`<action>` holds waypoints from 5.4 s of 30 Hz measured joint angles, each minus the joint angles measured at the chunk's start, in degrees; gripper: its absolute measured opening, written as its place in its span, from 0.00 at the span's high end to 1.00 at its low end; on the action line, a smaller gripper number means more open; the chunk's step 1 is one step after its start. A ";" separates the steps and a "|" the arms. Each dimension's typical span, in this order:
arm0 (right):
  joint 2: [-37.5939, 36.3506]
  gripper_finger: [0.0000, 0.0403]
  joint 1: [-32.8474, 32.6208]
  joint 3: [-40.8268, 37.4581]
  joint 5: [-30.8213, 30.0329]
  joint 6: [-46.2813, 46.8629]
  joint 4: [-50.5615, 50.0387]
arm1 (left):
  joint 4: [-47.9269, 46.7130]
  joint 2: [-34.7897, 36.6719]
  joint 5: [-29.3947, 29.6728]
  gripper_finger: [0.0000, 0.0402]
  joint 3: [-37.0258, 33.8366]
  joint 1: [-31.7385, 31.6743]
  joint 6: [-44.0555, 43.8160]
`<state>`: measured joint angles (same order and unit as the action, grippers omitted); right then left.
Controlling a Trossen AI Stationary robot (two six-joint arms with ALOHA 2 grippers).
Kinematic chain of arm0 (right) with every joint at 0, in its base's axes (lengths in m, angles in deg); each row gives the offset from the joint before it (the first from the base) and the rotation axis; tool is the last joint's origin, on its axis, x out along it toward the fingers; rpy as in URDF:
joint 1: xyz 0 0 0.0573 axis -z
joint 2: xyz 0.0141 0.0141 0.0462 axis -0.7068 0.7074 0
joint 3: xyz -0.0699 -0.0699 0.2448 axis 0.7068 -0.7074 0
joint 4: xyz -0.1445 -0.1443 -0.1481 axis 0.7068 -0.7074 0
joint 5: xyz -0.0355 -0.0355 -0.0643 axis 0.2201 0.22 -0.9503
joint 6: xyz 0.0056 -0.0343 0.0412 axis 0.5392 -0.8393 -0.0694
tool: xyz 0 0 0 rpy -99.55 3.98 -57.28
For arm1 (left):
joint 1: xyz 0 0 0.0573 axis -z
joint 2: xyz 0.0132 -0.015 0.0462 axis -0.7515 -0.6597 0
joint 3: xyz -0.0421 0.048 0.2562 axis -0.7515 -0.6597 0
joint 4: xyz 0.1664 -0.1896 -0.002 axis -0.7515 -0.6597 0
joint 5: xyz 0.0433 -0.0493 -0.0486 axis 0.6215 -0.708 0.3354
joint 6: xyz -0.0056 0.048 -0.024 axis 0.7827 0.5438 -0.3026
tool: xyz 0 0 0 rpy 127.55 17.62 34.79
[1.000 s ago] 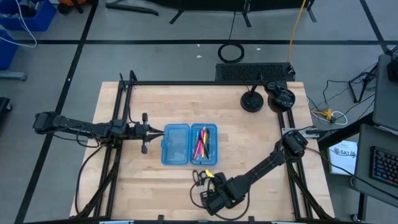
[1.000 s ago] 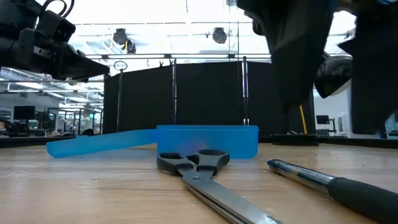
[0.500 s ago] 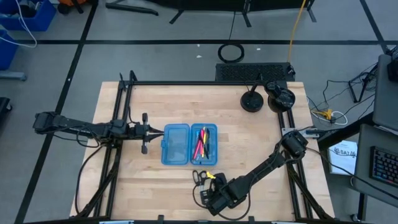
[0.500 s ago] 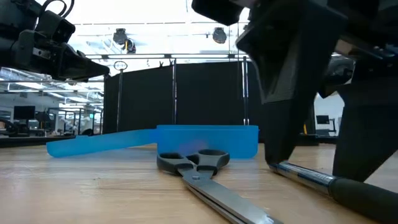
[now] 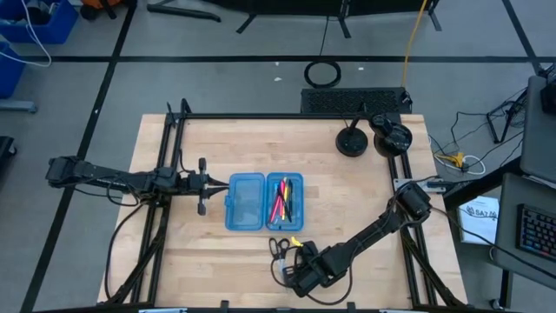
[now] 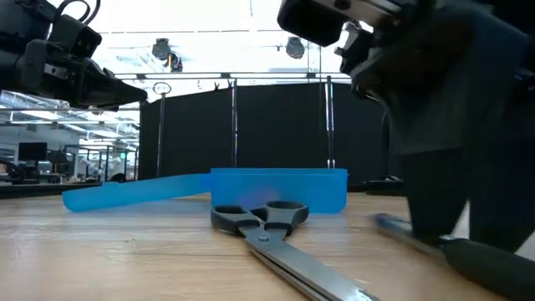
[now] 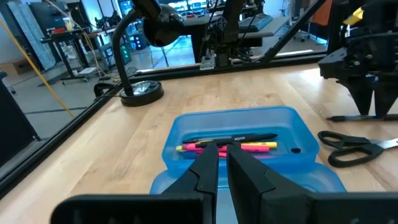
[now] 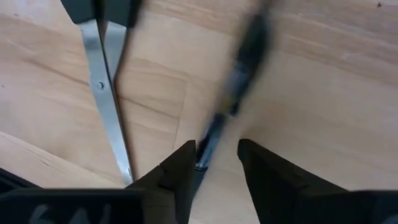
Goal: Pick & place school supplies into a supply box
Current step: Put the black pen into the blue pencil box
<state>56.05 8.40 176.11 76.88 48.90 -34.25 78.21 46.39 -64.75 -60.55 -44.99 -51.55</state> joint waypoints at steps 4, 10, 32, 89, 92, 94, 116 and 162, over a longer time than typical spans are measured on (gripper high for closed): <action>0.01 0.73 0.11 -1.93 1.36 -1.93 0.54 | 0.00 0.00 0.00 0.91 0.02 0.00 -1.69; -0.02 0.79 0.63 -2.35 4.45 -6.63 -1.54 | -0.85 -0.02 -0.01 0.91 0.02 0.00 -2.67; -0.13 0.86 0.50 -2.37 6.51 -30.68 -5.29 | -1.01 -0.01 0.00 0.91 0.02 0.01 -3.83; -2.18 0.67 -3.98 -2.74 3.71 -0.98 2.39 | -1.43 -0.01 -0.01 0.91 0.02 0.01 -3.67; -2.03 0.67 -3.59 -2.71 4.56 -3.11 -1.23 | -1.89 -0.01 0.01 0.91 0.02 0.00 -3.00; -1.94 0.67 -3.10 -2.69 5.49 -5.60 -3.64 | -1.94 0.00 0.01 0.91 0.02 0.00 -2.65; -1.98 0.75 0.73 -2.70 10.57 -49.65 -17.18 | -2.22 0.00 0.03 0.91 0.02 0.00 -1.27; -30.40 0.95 10.24 -7.77 -25.90 -22.76 -2.69 | -1.85 -0.02 0.01 0.91 0.02 0.00 -2.19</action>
<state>25.65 18.64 168.34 50.98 26.14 -36.95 76.36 46.37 -64.74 -60.52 -44.99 -53.75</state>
